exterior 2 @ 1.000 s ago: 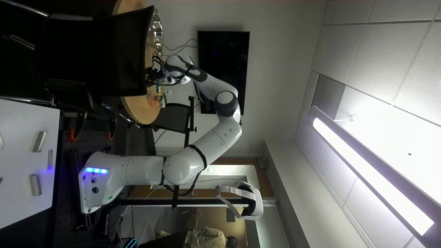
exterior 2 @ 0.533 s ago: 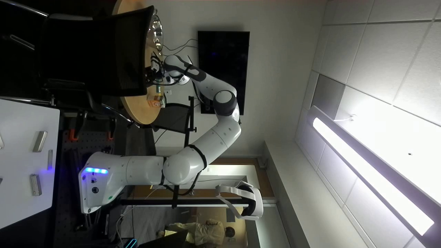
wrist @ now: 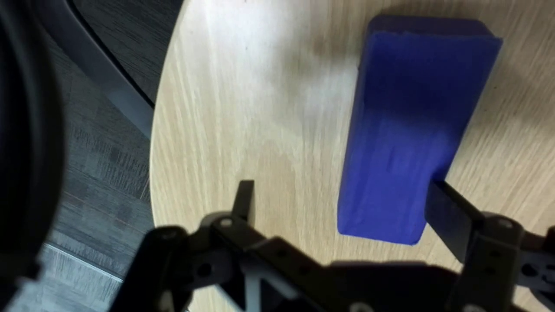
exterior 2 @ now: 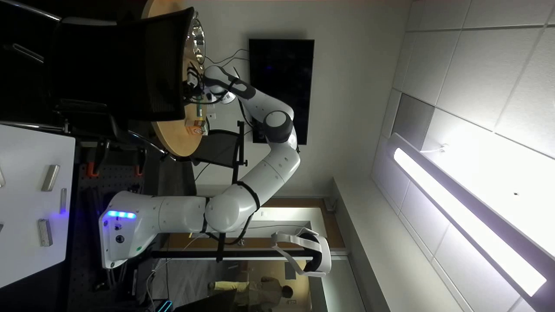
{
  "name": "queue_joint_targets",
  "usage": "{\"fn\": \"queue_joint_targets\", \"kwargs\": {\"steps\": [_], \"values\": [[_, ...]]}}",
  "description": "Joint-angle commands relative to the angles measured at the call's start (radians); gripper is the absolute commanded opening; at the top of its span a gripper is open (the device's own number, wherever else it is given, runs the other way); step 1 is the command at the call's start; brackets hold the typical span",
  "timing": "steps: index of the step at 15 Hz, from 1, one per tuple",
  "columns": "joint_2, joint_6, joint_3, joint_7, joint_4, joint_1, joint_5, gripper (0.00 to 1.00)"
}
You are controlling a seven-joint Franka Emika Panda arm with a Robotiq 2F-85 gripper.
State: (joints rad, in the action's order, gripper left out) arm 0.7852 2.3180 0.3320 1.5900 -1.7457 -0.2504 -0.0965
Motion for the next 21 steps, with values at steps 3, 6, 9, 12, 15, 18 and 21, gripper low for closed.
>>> {"fn": "queue_joint_targets", "kwargs": {"steps": [3,6,9,12,15,18,21], "values": [[0.065,-0.024,0.001,-0.044,0.098,-0.007,0.042,1.0],[0.089,-0.029,0.001,-0.044,0.13,-0.008,0.045,1.0],[0.102,-0.028,0.0,-0.044,0.143,-0.007,0.047,1.0],[0.112,-0.027,-0.001,-0.047,0.152,-0.008,0.047,0.93],[0.116,-0.028,0.001,-0.044,0.162,-0.008,0.05,0.58],[0.116,-0.027,0.003,-0.042,0.168,-0.01,0.053,0.36],[0.117,-0.03,0.005,-0.037,0.176,-0.018,0.066,0.31]]}}
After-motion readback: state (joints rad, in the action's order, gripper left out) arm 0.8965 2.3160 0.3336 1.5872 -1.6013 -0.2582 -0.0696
